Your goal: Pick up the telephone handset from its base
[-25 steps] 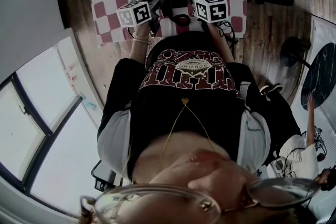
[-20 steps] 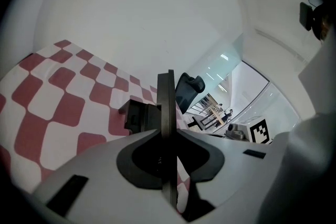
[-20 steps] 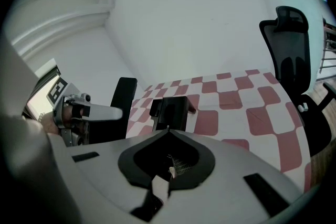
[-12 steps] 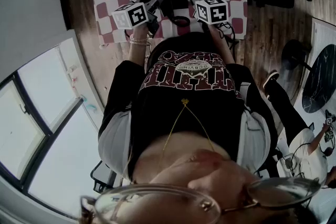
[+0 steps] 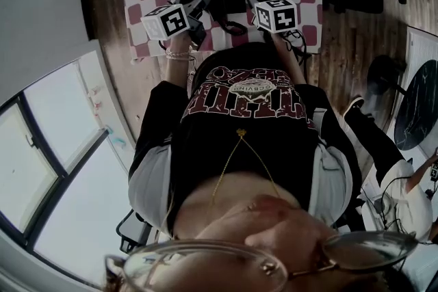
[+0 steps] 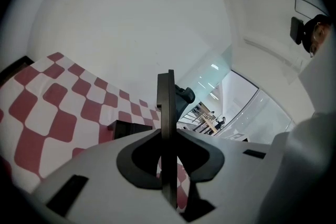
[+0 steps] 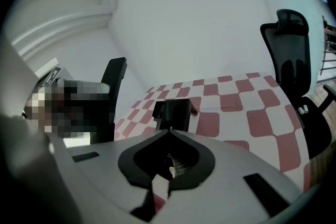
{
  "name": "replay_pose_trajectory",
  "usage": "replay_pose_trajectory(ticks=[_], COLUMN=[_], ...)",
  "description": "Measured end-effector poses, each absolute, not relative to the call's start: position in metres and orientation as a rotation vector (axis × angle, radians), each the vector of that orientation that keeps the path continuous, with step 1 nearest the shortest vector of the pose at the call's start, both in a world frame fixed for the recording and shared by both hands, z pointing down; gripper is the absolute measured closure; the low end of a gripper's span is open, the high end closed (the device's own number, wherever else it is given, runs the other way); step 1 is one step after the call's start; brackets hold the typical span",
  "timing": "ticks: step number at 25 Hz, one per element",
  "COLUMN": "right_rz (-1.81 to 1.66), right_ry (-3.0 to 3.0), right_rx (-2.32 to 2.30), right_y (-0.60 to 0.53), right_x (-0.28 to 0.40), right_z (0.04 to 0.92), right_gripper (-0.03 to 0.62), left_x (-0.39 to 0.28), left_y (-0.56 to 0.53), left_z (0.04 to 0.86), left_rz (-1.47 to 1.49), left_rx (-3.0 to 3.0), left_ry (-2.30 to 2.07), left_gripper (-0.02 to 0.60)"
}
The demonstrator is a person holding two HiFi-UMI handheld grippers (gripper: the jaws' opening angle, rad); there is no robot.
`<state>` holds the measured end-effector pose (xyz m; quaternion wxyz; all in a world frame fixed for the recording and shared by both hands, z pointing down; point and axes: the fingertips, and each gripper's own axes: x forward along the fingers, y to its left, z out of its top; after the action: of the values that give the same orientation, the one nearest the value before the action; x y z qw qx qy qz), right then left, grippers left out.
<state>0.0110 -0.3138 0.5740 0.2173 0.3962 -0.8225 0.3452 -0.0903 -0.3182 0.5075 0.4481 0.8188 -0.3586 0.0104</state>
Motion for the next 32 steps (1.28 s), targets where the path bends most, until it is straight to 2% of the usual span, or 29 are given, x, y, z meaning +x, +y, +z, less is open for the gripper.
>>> replay_pose_trajectory(ticks=[32], right_rz=[0.945], right_ry=[-2.297], right_rx=[1.115], right_y=[-0.321], right_x=[0.012], right_z=[0.564], right_gripper=[0.577], left_x=[-0.092], left_y=[-0.325], left_z=[0.403], left_rz=[-0.134], left_rx=[2.205], left_ry=[-0.844], left_gripper=[0.500])
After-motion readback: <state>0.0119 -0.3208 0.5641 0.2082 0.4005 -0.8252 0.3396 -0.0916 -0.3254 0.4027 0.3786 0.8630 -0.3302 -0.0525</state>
